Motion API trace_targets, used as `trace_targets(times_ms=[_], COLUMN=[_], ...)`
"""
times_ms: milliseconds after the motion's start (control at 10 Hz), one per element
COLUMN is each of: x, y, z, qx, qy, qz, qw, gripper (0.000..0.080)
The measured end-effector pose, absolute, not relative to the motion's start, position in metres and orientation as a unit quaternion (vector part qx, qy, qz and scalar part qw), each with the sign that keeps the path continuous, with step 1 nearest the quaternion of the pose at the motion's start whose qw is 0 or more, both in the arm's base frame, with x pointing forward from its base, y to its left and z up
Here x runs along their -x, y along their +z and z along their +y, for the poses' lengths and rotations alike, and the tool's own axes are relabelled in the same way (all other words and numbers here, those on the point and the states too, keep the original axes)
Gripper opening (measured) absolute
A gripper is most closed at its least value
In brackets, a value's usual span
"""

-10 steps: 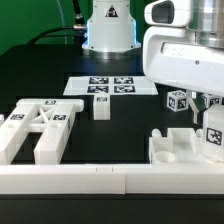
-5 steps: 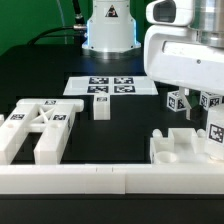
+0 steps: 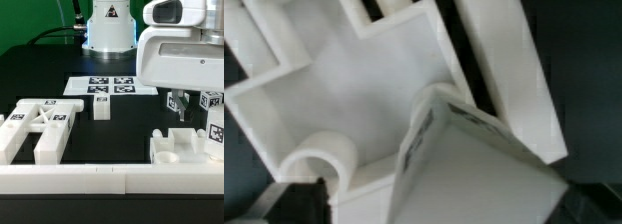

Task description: Assemble chair

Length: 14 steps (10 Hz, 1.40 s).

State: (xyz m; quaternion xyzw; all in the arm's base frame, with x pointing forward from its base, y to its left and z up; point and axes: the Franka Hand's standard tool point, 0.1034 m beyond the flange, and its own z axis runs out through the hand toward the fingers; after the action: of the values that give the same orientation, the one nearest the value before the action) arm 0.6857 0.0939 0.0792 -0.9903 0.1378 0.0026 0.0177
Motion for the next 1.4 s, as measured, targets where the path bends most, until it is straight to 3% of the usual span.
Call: trace_targets(times_ms=[800, 1000, 1100, 1200, 1400], x=[-0.6901, -0.6899, -0.6898, -0.6896, -0.6894], y=[0.0826, 0.0817, 0.0814, 0.0809, 0.0802], z=[0.0963, 0.096, 0.0956, 0.096, 0.0959], qx=[0.983, 0.987, 0.987, 0.991, 0.999], qy=[-0.017, -0.017, -0.017, -0.016, -0.015], qz=[-0.181, -0.162, -0.162, -0.134, -0.051], qw=[0.0, 0.001, 0.001, 0.003, 0.007], gripper=[0.0649, 0.0398, 0.0398, 0.029, 0.029])
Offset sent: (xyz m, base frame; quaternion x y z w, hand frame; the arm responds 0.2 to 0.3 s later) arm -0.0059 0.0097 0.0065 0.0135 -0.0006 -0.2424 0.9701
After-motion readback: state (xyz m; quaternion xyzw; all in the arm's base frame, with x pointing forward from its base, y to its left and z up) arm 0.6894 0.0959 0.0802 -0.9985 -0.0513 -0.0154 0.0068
